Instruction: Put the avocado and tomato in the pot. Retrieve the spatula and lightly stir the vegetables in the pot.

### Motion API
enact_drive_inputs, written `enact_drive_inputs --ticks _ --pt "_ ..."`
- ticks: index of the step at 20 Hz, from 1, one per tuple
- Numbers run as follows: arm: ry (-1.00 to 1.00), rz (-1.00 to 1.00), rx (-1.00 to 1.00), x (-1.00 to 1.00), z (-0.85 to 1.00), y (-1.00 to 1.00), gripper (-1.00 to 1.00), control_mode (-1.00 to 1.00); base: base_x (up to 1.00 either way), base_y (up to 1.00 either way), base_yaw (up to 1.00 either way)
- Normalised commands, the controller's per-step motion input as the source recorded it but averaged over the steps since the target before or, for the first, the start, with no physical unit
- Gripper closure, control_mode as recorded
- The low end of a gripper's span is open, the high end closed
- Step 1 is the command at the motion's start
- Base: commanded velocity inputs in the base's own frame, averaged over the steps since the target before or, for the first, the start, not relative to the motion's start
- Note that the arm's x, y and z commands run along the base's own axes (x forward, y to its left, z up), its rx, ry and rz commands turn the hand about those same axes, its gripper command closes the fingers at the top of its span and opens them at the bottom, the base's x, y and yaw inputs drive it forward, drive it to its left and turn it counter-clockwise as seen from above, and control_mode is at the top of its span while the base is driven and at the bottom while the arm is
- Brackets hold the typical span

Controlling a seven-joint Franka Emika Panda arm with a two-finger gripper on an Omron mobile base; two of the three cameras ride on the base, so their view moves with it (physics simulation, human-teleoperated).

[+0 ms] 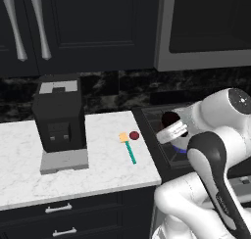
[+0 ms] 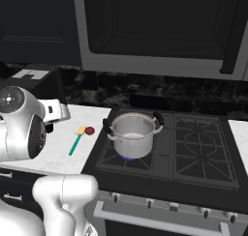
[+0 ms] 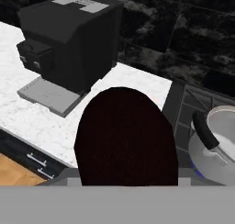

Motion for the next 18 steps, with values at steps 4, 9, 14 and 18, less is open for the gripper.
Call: enact_drive_inputs --ticks 4,9,14,18 --pt "-0.1 0.0 0.26 0.0 0.0 -0.86 1.0 -1.0 0.0 0.0 0.0" --pt "-0.11 0.0 0.27 0.0 0.0 -0.79 1.0 -1.0 0.0 0.0 0.0" --pt "-0.1 0.0 0.19 0.01 0.0 -0.6 1.0 -1.0 0.0 0.0 0.0" --pt "-0.09 0.04 0.13 0.23 0.0 -0.45 1.0 -1.0 0.0 0.0 0.0"
